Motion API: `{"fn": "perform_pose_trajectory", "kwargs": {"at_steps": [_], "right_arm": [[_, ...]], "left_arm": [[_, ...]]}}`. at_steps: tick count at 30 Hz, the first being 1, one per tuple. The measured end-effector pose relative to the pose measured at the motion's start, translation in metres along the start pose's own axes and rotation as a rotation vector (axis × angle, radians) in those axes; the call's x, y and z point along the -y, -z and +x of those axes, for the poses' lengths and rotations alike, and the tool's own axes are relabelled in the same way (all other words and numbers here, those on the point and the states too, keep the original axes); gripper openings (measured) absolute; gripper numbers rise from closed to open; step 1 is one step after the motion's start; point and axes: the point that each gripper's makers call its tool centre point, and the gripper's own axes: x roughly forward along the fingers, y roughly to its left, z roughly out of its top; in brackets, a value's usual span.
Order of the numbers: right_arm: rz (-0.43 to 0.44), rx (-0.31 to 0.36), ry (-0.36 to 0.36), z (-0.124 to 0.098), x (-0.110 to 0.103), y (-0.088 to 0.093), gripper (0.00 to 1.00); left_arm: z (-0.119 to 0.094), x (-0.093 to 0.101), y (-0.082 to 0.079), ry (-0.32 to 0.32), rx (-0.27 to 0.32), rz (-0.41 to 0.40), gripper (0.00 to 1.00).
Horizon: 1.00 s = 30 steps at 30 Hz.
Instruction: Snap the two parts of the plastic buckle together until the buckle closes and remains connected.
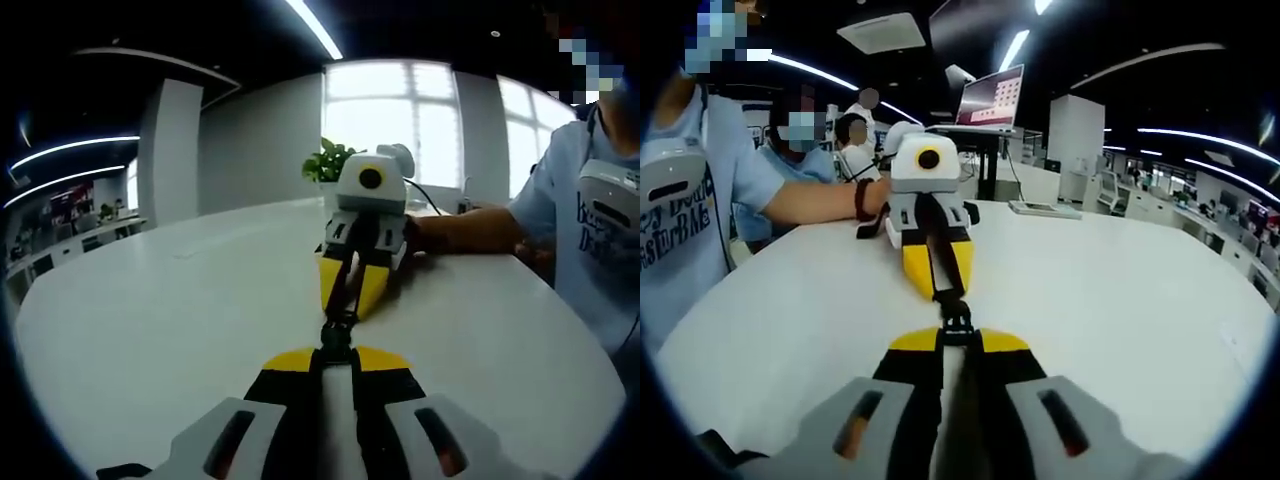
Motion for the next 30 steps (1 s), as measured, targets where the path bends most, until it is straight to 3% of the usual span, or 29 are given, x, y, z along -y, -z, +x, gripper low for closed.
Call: {"fn": "perform_pose_trajectory", "kwargs": {"at_steps": [11,19,30], "right_arm": [[-0.003,0.004,-0.072,-0.001,0.001,0.001,0.11],[-0.019,0.013,-0.096,0.001,-0.011,0.0,0.11],[-0.035,0.023,-0.114,-0.001,-0.011,0.002,0.11]], "left_arm": [[-0.002,0.011,0.002,0.055,-0.008,0.009,0.12],[0.0,0.014,0.001,0.076,-0.01,0.019,0.12],[0.003,0.015,0.001,0.084,-0.007,0.032,0.12]]}}
